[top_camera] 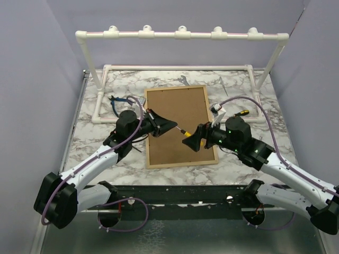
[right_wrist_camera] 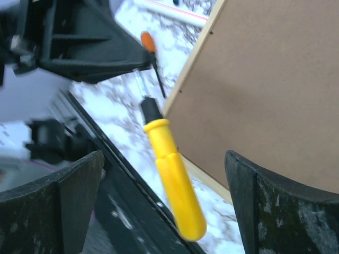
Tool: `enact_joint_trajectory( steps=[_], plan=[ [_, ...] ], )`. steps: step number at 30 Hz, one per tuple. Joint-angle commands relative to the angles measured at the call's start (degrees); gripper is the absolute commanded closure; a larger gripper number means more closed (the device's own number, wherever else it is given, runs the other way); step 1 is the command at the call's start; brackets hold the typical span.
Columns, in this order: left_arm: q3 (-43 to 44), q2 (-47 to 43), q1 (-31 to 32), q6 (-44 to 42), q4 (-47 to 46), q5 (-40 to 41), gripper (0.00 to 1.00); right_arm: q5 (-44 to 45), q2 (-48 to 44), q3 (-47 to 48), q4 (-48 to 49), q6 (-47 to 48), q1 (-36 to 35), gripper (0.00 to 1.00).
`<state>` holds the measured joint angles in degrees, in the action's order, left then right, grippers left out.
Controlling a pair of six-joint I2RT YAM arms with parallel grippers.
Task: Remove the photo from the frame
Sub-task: Pick up the screwdriver from the center of the board.
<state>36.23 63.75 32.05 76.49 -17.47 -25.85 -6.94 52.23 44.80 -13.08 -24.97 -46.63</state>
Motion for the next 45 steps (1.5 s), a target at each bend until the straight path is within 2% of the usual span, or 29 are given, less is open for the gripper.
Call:
enact_joint_trajectory(
  steps=[1, 5, 9, 12, 16, 20, 29, 34, 40, 45],
  plan=[
    [0.1, -4.1, -1.0, 3.9, -12.0, -0.4, 1.00, -7.2, -2.1, -4.5, 15.2, -20.7, 3.3, 0.02],
    [-0.7, -7.2, -1.5, 5.5, -14.9, 1.8, 1.00, -5.8, -6.4, -8.5, 26.0, -30.8, 3.5, 0.04],
    [-1.9, -10.4, -1.5, 7.6, -17.7, 3.9, 1.00, -4.6, -7.8, -10.6, 32.5, -39.4, 3.5, 0.10],
    [-1.8, -10.8, -1.5, 7.2, -17.8, 3.6, 1.00, -6.1, -6.0, -12.6, 40.2, -48.2, 3.5, 0.21],
    [-2.1, -11.0, -1.5, 6.8, -17.9, 3.7, 1.00, -11.0, -0.7, -13.6, 50.4, -53.1, 3.5, 0.23],
    [-2.4, -11.1, -1.5, 6.7, -17.8, 3.9, 1.00, -10.1, 0.1, -13.4, 51.0, -52.3, 3.5, 0.42],
    [-3.3, -12.0, -1.5, 5.2, -17.8, 5.3, 1.00, -7.6, -1.5, -13.1, 46.2, -54.2, 3.5, 0.44],
    [-3.9, -12.5, -1.5, 4.7, -17.8, 6.3, 1.00, -4.3, -5.2, -15.8, 43.5, -55.9, 3.5, 0.55],
    [-3.8, -11.9, -1.5, 5.0, -17.8, 6.1, 1.00, -6.2, -4.2, -13.4, 39.2, -55.0, 3.5, 0.56],
    [-3.9, -12.3, -1.5, 4.7, -17.8, 5.8, 1.00, -5.6, -3.8, -14.7, 41.5, -56.2, 3.5, 0.60]
  ],
)
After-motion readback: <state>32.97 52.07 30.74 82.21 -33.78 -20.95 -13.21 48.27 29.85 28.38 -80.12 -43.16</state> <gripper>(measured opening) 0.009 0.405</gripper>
